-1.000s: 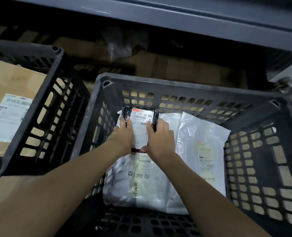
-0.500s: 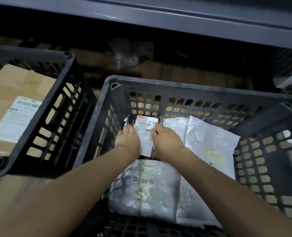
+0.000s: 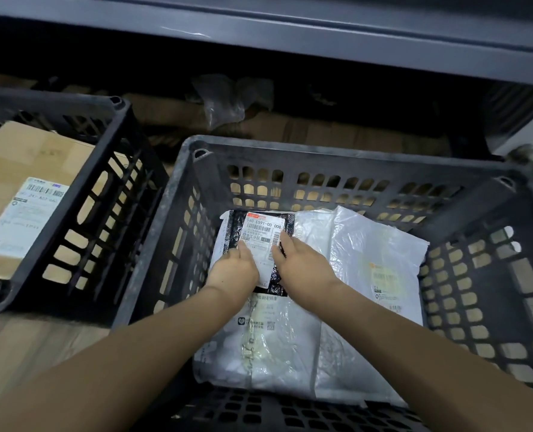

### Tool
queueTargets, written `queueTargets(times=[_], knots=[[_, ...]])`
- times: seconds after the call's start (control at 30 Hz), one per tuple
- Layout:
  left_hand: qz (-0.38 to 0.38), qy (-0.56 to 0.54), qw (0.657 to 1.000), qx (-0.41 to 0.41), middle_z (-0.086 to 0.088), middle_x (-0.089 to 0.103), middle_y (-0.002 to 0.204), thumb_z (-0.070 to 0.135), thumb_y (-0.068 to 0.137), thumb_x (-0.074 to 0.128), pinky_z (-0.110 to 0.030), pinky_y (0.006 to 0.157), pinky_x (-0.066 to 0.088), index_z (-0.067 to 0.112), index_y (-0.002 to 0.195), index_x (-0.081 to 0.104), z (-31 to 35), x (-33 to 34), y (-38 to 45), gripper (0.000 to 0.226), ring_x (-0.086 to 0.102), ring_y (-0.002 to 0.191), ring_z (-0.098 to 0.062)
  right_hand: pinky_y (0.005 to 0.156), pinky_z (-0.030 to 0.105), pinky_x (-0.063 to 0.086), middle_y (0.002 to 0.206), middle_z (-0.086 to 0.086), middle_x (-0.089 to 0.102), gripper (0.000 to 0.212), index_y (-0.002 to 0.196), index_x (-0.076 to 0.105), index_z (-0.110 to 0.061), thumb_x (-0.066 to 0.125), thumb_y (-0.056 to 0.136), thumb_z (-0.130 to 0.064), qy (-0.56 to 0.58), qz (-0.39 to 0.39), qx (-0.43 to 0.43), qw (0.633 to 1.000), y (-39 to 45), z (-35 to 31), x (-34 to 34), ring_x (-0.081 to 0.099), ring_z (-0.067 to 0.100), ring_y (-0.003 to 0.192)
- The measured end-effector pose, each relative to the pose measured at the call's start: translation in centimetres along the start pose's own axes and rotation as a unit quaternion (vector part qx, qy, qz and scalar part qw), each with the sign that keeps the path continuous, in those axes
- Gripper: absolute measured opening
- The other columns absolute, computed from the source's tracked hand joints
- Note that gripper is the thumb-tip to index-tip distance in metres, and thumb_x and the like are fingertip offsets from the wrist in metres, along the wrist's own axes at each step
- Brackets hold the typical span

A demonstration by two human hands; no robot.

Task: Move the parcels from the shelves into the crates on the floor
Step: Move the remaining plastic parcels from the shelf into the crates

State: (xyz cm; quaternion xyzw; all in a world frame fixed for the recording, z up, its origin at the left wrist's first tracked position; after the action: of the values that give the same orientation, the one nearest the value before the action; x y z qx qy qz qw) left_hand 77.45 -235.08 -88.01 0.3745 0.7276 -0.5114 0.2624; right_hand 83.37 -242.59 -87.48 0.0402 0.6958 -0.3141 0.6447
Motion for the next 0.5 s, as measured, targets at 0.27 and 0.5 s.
queueTargets(times=[0.27,0.5], knots=[[-0.007,0.028,0.999,0.047,-0.034,0.011,0.150,-0.003,0.091,0.047,-0.037,0.103,0.041,-0.007,0.144,0.020,0.8,0.4,0.2,0.060,0.036,0.129,-0.036,0.113,0.039,0.026,0.154,0.026,0.010,0.056,0.145,0.024,0.000,0.043,0.093,-0.002,-0.022,0.012,-0.061,0.998,-0.8,0.0,1.4,0.019,0.036,0.140],[-0.024,0.018,0.999,-0.011,-0.023,0.006,0.154,0.017,0.097,0.042,-0.045,0.113,0.023,-0.003,0.147,0.005,-0.5,-1.7,-2.8,0.065,0.017,0.139,-0.036,0.117,0.045,0.000,0.158,0.012,-0.010,0.068,0.152,-0.001,-0.014,0.042,0.100,-0.021,-0.080,-0.070,-0.014,0.994,-2.9,1.3,0.4,-0.004,0.033,0.146]])
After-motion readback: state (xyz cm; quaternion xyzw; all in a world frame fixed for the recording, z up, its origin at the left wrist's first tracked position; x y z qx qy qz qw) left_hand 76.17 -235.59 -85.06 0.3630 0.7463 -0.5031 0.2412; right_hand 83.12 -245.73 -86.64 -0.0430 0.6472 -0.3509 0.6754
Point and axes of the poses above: each hand's wrist, its own y-axis towards the middle knuckle, its own x-axis out of the palm, z = x × y, the point moved 6 cm from there along y, towards the middle knuckle
